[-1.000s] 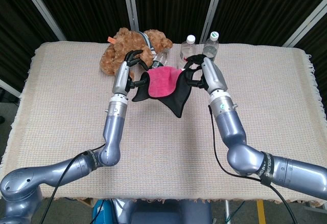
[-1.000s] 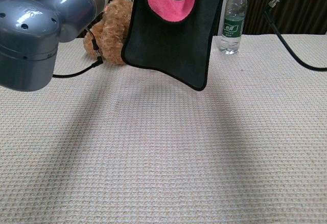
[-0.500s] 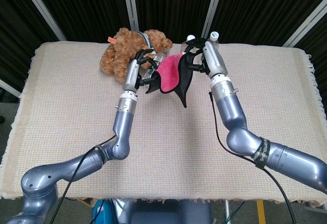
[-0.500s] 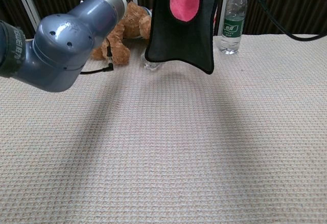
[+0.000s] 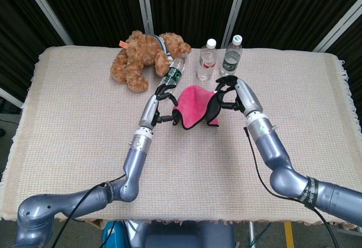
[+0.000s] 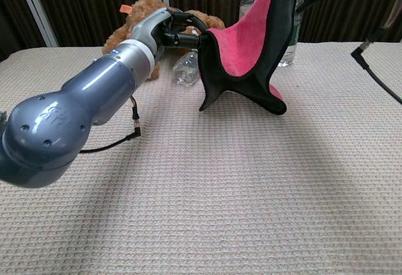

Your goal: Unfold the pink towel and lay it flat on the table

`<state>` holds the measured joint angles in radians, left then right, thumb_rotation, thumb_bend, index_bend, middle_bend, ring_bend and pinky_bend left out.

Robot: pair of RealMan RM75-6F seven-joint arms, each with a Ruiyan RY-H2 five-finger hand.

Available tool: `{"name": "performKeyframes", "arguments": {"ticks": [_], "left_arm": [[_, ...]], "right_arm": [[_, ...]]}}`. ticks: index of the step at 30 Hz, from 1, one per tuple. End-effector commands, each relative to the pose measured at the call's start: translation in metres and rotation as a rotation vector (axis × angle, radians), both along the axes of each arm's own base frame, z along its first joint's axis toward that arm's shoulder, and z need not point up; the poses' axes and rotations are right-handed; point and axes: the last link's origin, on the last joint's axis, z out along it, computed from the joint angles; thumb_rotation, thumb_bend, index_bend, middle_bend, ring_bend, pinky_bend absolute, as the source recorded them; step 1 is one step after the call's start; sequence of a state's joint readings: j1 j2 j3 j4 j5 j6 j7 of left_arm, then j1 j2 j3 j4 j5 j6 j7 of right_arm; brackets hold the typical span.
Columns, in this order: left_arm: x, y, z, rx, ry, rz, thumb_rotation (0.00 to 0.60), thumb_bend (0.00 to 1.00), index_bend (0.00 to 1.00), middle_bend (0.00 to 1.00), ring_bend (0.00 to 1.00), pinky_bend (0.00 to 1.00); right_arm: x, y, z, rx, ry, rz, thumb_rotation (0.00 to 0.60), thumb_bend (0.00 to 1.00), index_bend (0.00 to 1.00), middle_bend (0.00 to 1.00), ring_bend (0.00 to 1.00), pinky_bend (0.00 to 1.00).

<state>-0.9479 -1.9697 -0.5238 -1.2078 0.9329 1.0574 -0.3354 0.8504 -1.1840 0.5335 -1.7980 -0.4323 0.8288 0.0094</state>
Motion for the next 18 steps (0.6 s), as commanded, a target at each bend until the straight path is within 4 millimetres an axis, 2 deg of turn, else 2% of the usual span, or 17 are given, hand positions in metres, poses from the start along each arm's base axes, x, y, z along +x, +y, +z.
{"name": "performKeyframes", "arguments": {"ticks": [1,9,18], "left_arm": [[-0.011,-0.022,-0.001,-0.021,0.006,0.003,0.600,0.40,0.58,0.17,0.00,0.00],[-0.024,-0.061,0.001,-0.071,0.018,-0.010,0.600,0.40,0.58,0.17,0.00,0.00],[-0.046,-0.096,0.001,-0.111,0.040,-0.011,0.600,0.40,0.58,0.17,0.00,0.00]], "right_arm": [[-0.016,0.026,-0.007,0.049,0.034,0.003,0.600,0.53,0.67,0.27,0.09,0.24],[-0.024,0.071,-0.020,0.133,0.126,0.050,0.600,0.53,0.67,0.27,0.09,0.24],[-0.039,0.103,-0.034,0.191,0.176,0.041,0.600,0.53,0.67,0.27,0.09,0.24]]}}
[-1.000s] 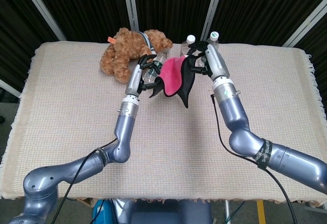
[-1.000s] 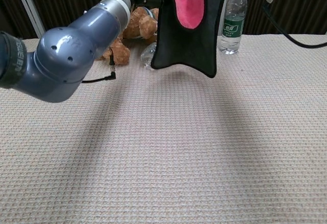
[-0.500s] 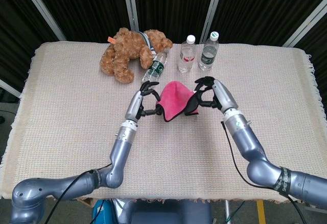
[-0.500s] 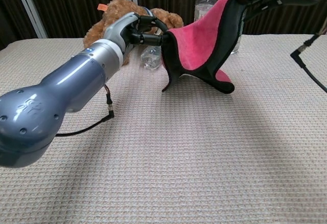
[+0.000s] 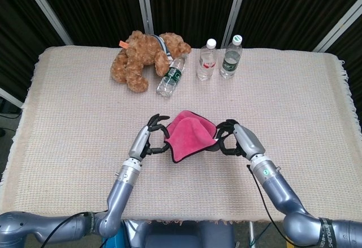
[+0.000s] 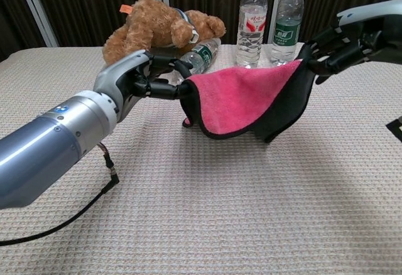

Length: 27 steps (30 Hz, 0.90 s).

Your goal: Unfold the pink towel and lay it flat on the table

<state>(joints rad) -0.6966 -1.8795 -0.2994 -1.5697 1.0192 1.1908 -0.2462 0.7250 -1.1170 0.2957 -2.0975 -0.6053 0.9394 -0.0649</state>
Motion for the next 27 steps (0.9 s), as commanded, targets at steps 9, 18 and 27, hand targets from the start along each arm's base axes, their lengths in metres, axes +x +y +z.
{"name": "performKeyframes", "arguments": {"ticks": [9,18,27], "left_arm": [[-0.020,-0.029,0.001,-0.033,0.009,-0.001,0.600,0.40,0.58,0.17,0.00,0.00],[-0.030,-0.047,0.002,-0.063,0.019,-0.013,0.600,0.40,0.58,0.17,0.00,0.00],[-0.041,-0.059,0.004,-0.077,0.036,-0.009,0.600,0.40,0.58,0.17,0.00,0.00]], "right_arm": [[-0.019,0.031,-0.012,0.044,0.013,-0.021,0.600,0.53,0.66,0.27,0.09,0.24],[-0.020,0.049,-0.015,0.071,0.008,-0.007,0.600,0.53,0.66,0.27,0.09,0.24],[-0.024,0.065,-0.023,0.105,0.013,-0.003,0.600,0.53,0.66,0.27,0.09,0.24]]}}
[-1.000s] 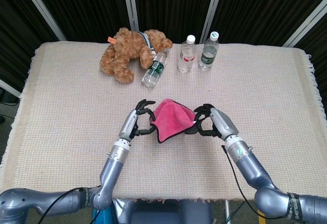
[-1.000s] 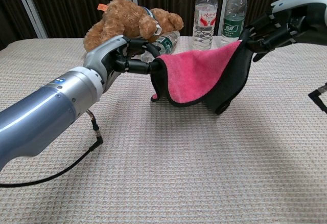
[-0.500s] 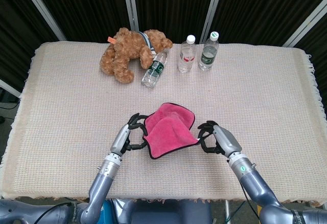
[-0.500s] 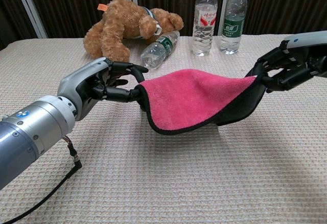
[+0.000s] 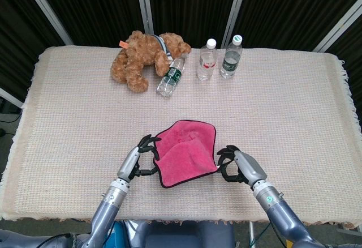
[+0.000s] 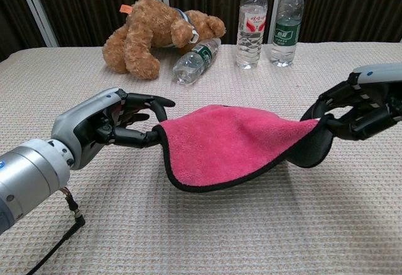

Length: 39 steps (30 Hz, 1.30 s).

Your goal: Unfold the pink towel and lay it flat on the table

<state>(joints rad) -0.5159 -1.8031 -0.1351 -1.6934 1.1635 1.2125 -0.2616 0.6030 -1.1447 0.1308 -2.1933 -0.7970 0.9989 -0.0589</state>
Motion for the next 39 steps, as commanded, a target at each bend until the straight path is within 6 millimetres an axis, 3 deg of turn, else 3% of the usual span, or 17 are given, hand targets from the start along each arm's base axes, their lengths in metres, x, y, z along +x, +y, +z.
{"name": "performKeyframes", "arguments": {"ticks": [1,23,39], "left_arm": [[-0.003,-0.003,0.001,-0.002,0.006,-0.001,0.600,0.40,0.58,0.17,0.00,0.00],[-0.023,-0.026,0.001,-0.057,0.044,-0.033,0.600,0.40,0.58,0.17,0.00,0.00],[-0.021,-0.034,-0.008,-0.111,0.062,-0.073,0.600,0.40,0.58,0.17,0.00,0.00]], "right_arm": [[-0.002,0.006,-0.002,0.009,0.001,0.001,0.600,0.53,0.67,0.27,0.09,0.24],[-0.014,0.034,-0.019,0.050,0.023,0.005,0.600,0.53,0.67,0.27,0.09,0.24],[-0.024,0.040,-0.026,0.064,0.021,-0.013,0.600,0.53,0.67,0.27,0.09,0.24]]}}
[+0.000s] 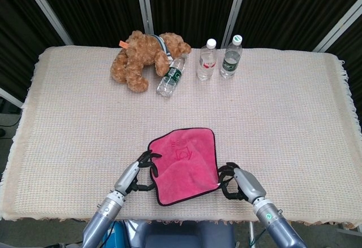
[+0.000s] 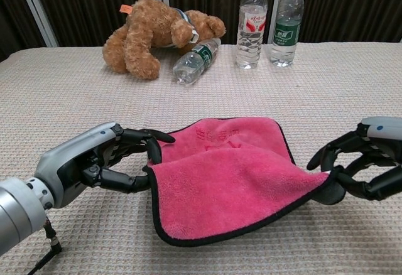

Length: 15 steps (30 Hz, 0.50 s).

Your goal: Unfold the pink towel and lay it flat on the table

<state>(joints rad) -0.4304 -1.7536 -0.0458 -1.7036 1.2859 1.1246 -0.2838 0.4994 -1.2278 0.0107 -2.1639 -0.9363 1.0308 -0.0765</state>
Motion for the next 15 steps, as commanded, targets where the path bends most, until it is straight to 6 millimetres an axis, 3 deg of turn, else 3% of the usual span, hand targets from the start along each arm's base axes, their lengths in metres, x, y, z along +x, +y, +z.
{"name": "performKeyframes", "arguments": {"ticks": [1,15], "left_arm": [[-0.001,-0.001,0.000,-0.008,0.008,-0.004,0.600,0.40,0.58,0.17,0.00,0.00],[-0.006,-0.005,0.000,-0.041,0.021,-0.012,0.600,0.40,0.58,0.17,0.00,0.00]], "right_arm": [[-0.001,0.001,-0.001,0.008,0.000,-0.004,0.600,0.53,0.67,0.27,0.09,0.24],[-0.003,0.010,-0.012,0.051,0.004,-0.001,0.600,0.53,0.66,0.27,0.09,0.24]]}}
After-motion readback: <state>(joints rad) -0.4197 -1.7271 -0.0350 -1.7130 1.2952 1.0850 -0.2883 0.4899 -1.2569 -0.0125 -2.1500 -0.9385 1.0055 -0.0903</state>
